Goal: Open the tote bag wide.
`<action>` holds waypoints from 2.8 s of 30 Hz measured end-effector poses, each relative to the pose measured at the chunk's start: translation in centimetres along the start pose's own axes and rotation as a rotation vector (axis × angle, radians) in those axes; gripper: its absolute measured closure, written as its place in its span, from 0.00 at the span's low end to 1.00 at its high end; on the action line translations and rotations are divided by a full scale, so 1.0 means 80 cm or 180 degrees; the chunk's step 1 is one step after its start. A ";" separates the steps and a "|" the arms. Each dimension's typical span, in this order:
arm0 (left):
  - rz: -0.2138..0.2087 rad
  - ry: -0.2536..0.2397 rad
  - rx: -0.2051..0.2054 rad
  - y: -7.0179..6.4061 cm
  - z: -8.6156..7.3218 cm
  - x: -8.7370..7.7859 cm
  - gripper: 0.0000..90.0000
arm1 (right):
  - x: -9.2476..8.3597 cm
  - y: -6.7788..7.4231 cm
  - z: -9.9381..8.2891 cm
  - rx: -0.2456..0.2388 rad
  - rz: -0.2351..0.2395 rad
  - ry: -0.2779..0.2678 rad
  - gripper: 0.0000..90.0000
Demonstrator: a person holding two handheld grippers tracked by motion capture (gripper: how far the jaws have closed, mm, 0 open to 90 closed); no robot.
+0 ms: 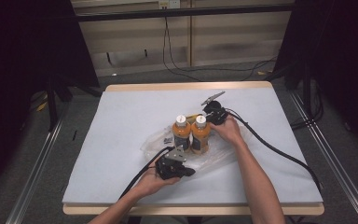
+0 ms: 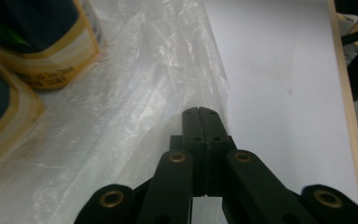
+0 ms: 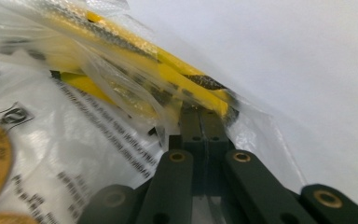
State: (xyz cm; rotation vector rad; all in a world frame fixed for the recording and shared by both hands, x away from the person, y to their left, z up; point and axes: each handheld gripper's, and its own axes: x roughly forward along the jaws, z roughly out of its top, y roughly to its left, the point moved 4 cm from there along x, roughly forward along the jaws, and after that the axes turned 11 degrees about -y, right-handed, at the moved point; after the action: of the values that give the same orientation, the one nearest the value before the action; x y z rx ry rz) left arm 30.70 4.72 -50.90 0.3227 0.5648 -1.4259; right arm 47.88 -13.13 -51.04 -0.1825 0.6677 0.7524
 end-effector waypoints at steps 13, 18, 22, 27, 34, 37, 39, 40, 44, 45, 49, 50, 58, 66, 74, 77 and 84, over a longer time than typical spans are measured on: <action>-0.0072 -0.0037 0.0009 -0.009 -0.001 0.001 1.00 | 0.012 -0.012 0.010 0.0075 -0.0222 -0.0017 1.00; -0.0131 -0.0034 0.0023 -0.011 -0.004 -0.001 1.00 | 0.015 -0.016 0.012 0.0087 -0.0189 0.0026 1.00; -0.0137 -0.0032 0.0047 -0.014 -0.004 -0.002 1.00 | 0.018 -0.017 0.016 0.0032 -0.0248 0.0041 1.00; -0.0166 -0.0017 0.0071 -0.018 -0.004 -0.003 1.00 | 0.022 -0.020 0.018 0.0078 -0.0367 -0.0011 1.00; -0.0176 0.0048 0.0072 -0.018 -0.003 -0.004 1.00 | 0.028 -0.024 0.020 0.0143 -0.0502 -0.0121 1.00; -0.0198 0.0025 0.0064 -0.017 -0.003 -0.004 1.00 | 0.027 -0.023 0.020 0.0161 -0.0488 -0.0091 1.00; -0.0186 0.0091 0.0056 -0.015 -0.002 -0.006 1.00 | 0.026 -0.024 0.020 0.0214 -0.0435 -0.0105 1.00; -0.0185 0.0064 0.0045 -0.014 -0.002 -0.005 1.00 | 0.025 -0.023 0.020 0.0227 -0.0399 -0.0124 1.00; -0.0211 -0.0117 -0.0046 -0.013 0.004 -0.008 1.00 | 0.018 -0.017 0.025 0.0159 -0.0299 -0.0237 1.00; -0.0222 -0.0127 -0.0060 -0.011 0.006 -0.010 1.00 | 0.015 -0.015 0.026 0.0180 -0.0281 -0.0257 1.00; -0.0184 -0.0209 -0.0081 -0.006 0.012 -0.016 1.00 | 0.002 -0.011 0.032 0.0151 -0.0225 -0.0302 1.00; -0.0181 -0.0258 -0.0122 -0.005 0.014 -0.018 1.00 | -0.001 -0.011 0.034 0.0153 -0.0205 -0.0348 1.00; -0.0069 -0.0448 -0.0169 0.008 0.024 -0.035 0.97 | -0.029 -0.009 0.040 0.0158 -0.0121 -0.0537 1.00; 0.0254 -0.0603 -0.0198 0.022 0.029 -0.057 0.82 | -0.061 0.005 0.040 0.0103 -0.0067 -0.0668 1.00; 0.0485 -0.0700 -0.0278 0.031 0.026 -0.078 0.56 | -0.102 0.021 0.025 0.0044 -0.0081 -0.0794 0.84; 0.0567 -0.0758 -0.0339 0.036 0.027 -0.085 0.44 | -0.118 0.027 0.021 0.0069 -0.0057 -0.0867 0.75; 0.0814 -0.0833 -0.0376 0.042 0.025 -0.105 0.24 | -0.153 0.036 0.005 0.0074 -0.0081 -0.0980 0.52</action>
State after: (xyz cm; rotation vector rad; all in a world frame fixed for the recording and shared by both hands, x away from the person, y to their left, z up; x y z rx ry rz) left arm 33.96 11.13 -45.09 0.1065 0.3767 -1.1597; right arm 39.57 -17.89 -42.91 -0.0516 0.3808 0.7291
